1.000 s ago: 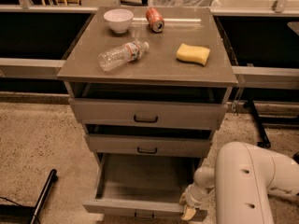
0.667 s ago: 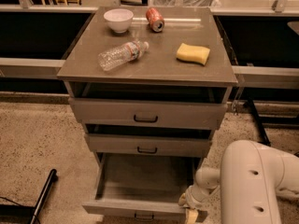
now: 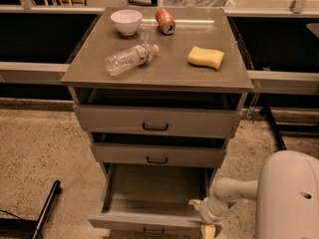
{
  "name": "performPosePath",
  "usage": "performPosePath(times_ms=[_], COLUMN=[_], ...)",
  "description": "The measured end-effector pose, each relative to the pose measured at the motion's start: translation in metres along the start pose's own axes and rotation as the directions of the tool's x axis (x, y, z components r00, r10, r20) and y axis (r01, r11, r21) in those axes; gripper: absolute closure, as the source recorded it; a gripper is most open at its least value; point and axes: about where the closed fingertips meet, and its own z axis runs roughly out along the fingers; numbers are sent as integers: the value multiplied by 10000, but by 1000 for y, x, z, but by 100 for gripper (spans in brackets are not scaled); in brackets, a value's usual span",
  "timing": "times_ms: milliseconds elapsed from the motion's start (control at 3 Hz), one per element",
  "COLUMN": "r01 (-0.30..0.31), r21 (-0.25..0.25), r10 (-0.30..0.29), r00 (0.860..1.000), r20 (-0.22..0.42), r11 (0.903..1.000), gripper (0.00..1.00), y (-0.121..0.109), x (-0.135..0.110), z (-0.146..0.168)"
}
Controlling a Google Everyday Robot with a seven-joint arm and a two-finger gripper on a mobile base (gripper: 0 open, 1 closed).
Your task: Open bottom drawer
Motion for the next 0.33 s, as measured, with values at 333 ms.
performPosePath(times_ms=[333], r01=[51], r21=[47], r10=[-51], r00=[10000], r20=[29], r11=[10000], gripper=[0], y=[0], x=[-2], z=[-3])
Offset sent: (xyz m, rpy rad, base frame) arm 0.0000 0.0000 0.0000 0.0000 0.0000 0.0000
